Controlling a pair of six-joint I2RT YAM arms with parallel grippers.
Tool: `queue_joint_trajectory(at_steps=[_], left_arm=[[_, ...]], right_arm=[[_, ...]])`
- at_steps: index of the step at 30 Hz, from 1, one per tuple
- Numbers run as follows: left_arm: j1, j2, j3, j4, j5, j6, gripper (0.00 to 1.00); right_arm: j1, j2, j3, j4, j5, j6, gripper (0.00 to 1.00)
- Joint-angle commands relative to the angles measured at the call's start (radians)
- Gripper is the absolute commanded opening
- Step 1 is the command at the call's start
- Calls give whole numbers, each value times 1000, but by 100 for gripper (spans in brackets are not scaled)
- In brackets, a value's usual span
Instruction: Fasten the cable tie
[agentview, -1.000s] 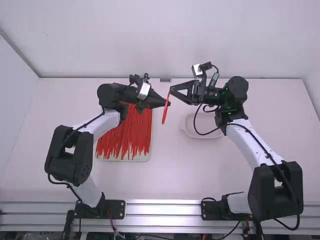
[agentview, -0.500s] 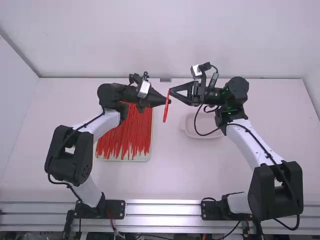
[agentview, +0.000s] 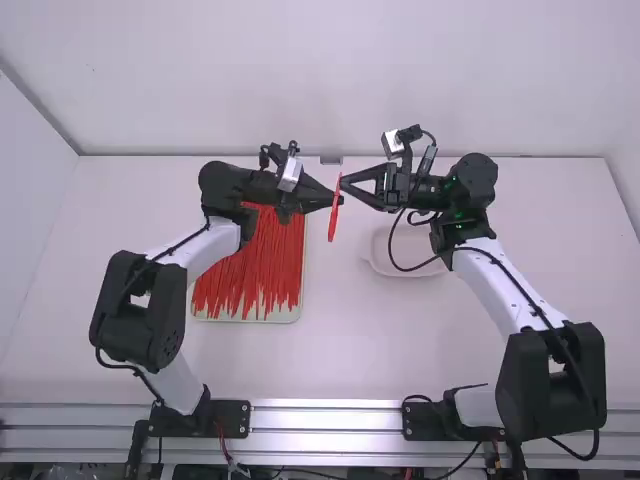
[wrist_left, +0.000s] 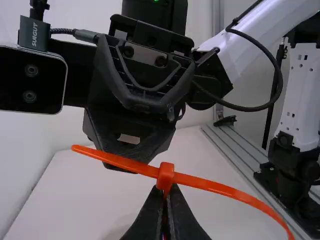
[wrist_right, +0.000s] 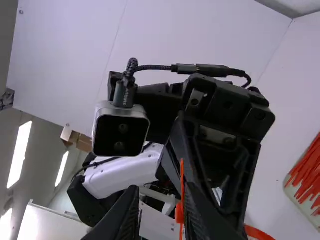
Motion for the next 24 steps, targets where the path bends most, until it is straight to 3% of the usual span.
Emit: queue_joint_trajectory(at_steps=[1, 12, 16, 24], left_arm=[[-14, -23, 10, -2, -19, 24, 2], [-30, -23, 10, 30, -16, 24, 2], [-29, -23, 10, 26, -18, 24, 2], [-29, -23, 10, 24, -22, 24, 2]], right_arm=[[4, -3, 8, 11, -15, 3, 23], [4, -3, 8, 10, -15, 3, 18], [4, -3, 8, 10, -15, 3, 0], [4, -3, 8, 10, -11, -8, 0]])
